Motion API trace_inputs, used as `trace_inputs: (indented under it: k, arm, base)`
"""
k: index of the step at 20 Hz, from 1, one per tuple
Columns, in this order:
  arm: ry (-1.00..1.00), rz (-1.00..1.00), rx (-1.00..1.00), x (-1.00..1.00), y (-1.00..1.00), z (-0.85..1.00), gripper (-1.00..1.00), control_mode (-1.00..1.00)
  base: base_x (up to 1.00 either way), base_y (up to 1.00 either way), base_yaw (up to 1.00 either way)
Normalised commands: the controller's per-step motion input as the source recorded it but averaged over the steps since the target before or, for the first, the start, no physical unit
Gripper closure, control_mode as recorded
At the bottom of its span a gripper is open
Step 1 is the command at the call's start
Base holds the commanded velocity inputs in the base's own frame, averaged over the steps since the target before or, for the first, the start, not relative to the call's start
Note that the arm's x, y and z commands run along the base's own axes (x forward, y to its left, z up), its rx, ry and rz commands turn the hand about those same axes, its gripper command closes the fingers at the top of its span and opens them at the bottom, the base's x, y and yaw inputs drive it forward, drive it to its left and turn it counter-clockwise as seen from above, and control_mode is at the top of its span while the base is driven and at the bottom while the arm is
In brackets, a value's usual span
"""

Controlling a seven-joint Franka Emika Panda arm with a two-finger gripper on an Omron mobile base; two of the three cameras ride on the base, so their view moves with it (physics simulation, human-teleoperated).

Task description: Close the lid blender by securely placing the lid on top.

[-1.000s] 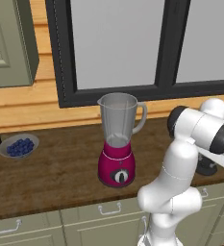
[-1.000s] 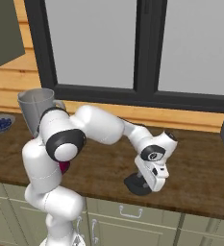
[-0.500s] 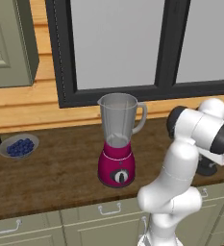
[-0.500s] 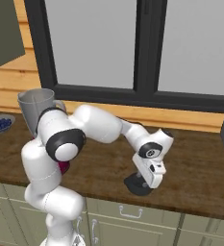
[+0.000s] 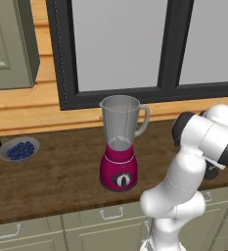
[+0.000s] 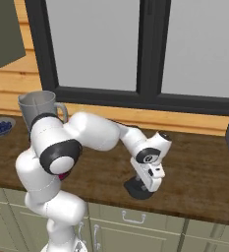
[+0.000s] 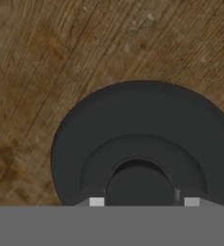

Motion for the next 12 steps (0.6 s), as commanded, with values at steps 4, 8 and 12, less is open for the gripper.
trace_inputs:
  k: [4,8,12]
  arm:
    - [0.0,0.0,-0.05,0.0,0.62,-0.54,1.0,-1.0]
    - [0.0,0.0,-0.05,0.0,0.0,-0.2,1.0,-1.0]
    - [-0.09,0.0,0.0,-0.24,0.0,0.33,1.0,-1.0]
  base:
    - [0.0,0.0,0.0]
    - [0.0,0.0,0.0]
    - [0.0,0.0,0.0]
